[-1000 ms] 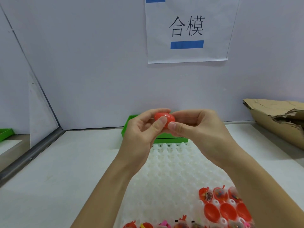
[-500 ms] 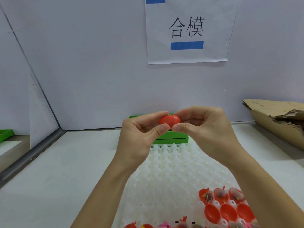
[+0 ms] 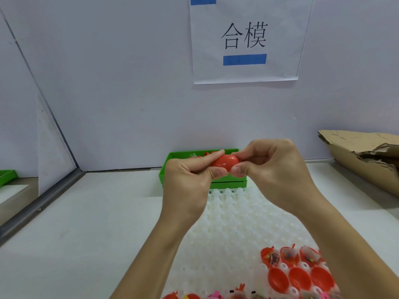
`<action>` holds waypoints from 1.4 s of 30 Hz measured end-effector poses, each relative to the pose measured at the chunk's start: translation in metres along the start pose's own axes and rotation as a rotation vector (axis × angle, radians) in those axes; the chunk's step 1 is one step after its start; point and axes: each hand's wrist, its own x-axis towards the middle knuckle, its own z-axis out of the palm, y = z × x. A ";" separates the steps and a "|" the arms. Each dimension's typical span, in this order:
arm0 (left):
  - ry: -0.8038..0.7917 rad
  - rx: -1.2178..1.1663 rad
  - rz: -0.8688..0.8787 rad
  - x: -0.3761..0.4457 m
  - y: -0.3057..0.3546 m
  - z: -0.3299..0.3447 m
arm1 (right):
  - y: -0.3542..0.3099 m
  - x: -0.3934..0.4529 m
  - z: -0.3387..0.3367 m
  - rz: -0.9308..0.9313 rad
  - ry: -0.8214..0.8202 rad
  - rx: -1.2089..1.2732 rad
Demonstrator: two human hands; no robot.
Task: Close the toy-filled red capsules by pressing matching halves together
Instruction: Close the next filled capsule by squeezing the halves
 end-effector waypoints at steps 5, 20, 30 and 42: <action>-0.019 0.090 0.041 -0.002 0.000 0.003 | 0.001 0.000 -0.003 -0.004 -0.020 -0.096; -0.084 -0.023 0.039 -0.001 0.004 -0.002 | 0.003 0.002 -0.006 0.039 -0.114 0.118; -0.084 -0.058 -0.005 -0.001 0.001 -0.001 | 0.009 0.003 -0.003 0.113 -0.056 0.197; -0.031 0.017 0.022 -0.001 0.004 0.000 | 0.006 0.001 -0.003 0.032 -0.011 0.220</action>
